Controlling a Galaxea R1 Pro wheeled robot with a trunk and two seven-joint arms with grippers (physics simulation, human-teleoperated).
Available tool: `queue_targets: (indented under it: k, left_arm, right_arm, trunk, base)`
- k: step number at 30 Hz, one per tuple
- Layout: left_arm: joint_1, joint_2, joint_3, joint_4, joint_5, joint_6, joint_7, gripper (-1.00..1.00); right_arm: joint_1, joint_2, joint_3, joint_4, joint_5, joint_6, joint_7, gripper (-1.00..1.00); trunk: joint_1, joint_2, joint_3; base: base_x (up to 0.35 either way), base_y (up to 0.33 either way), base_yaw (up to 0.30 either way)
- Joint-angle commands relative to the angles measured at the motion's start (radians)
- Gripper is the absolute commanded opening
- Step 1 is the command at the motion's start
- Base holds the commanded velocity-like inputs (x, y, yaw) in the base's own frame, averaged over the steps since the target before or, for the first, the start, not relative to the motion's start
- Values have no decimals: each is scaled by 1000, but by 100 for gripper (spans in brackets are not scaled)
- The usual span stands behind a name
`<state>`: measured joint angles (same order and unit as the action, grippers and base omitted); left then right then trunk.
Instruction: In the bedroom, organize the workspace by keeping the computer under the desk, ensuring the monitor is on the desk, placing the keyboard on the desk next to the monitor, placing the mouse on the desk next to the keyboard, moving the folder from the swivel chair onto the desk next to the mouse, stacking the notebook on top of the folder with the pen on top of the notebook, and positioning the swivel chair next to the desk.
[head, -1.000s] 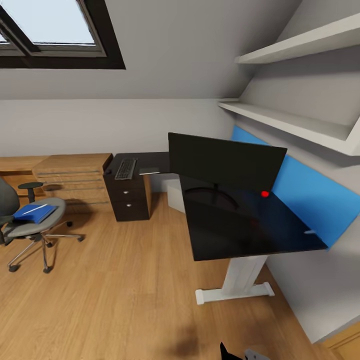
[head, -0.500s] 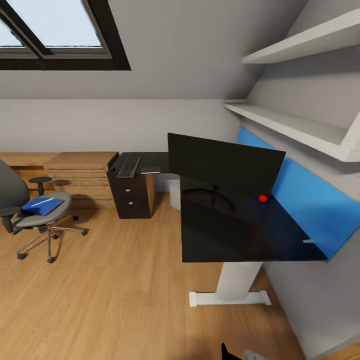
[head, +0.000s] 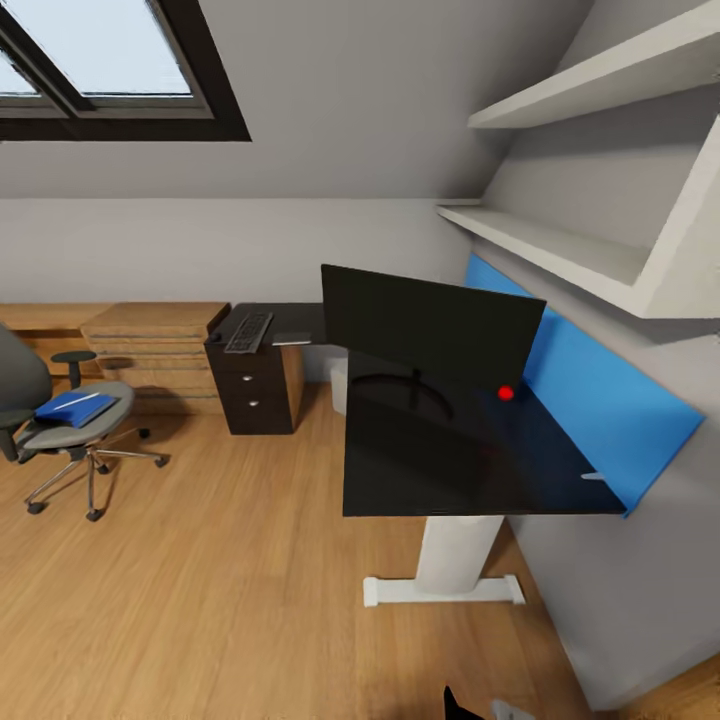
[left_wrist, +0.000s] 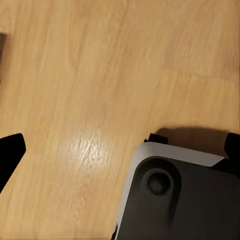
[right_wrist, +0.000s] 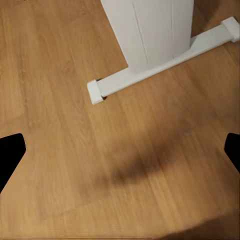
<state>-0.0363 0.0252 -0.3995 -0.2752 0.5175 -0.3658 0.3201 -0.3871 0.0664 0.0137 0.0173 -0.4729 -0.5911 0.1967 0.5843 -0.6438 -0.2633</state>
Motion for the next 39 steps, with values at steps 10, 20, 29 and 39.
queue_targets:
  k: [10, 20, 29, 39]
  left_arm:
    - [-1, 3, -7, -8, 4, -25, 8, 100]
    - [-6, 12, -6, -188, 4, -16, 24, 100]
    - [-111, 28, 69, -565, 6, 453, 177, 100]
    - [-342, 27, 199, -783, 98, 733, 197, 100]
  right_arm:
    - [-2, -58, -7, -199, -20, 2, -2, 100]
    - [-7, -106, -7, -479, -21, 42, -156, 100]
    - [-83, -166, -15, -715, -24, 337, -287, 100]
    - [-592, -173, -191, -337, -77, 430, -442, 100]
  trunk:
    - [0, -1, -1]
    - [0, -1, -1]
    - [0, -1, -1]
    - [0, -1, -1]
  base:
    - [-86, -2, 0]
    - [0, 0, 0]
    - [0, 0, 0]
    - [0, 0, 0]
